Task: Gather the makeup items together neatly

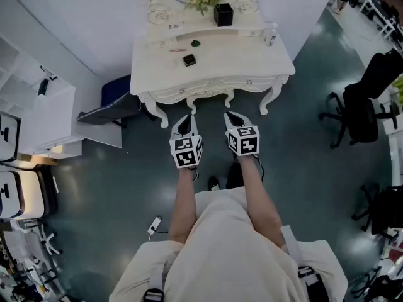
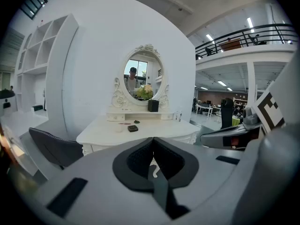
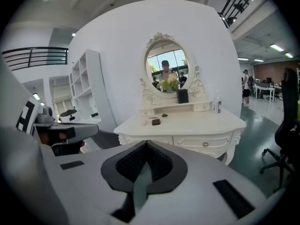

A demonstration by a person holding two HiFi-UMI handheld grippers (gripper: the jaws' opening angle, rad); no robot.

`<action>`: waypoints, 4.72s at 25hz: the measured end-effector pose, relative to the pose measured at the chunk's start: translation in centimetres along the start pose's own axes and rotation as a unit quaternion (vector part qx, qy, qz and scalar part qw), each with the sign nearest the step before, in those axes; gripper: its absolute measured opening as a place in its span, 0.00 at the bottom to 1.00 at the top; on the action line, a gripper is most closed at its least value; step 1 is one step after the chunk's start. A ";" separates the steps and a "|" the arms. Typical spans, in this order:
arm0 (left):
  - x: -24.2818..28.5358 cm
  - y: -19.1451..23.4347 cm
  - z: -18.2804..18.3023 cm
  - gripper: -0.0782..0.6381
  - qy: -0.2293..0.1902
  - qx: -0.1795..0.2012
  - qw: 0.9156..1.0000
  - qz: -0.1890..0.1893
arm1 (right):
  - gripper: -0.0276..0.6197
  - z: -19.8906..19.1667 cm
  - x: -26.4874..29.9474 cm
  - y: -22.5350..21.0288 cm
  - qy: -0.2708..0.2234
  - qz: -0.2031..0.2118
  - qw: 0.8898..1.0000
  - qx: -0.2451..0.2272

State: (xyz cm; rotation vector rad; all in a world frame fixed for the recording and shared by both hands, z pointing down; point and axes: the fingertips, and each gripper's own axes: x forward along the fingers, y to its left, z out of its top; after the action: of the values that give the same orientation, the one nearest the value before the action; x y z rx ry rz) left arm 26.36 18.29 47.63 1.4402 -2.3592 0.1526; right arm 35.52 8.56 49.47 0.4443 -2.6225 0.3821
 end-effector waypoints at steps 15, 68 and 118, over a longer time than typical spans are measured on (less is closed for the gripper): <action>4.5 4.9 1.0 0.13 0.000 0.001 1.000 -0.021 | 0.11 1.9 6.6 -1.9 0.012 -0.045 0.999 -0.026; 34.8 21.4 10.6 0.13 0.070 0.080 0.982 -0.155 | 0.11 13.8 35.1 -10.1 0.010 -0.109 0.991 0.079; 43.5 23.2 8.5 0.13 0.122 0.078 0.974 -0.177 | 0.52 8.1 47.6 -8.4 0.198 -0.079 0.977 -0.008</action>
State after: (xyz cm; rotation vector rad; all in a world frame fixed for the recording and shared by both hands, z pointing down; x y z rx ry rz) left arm -13.87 -9.52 57.99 1.7774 -1.8976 0.4002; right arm -4.82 -13.38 66.58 0.5083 -2.1883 0.3547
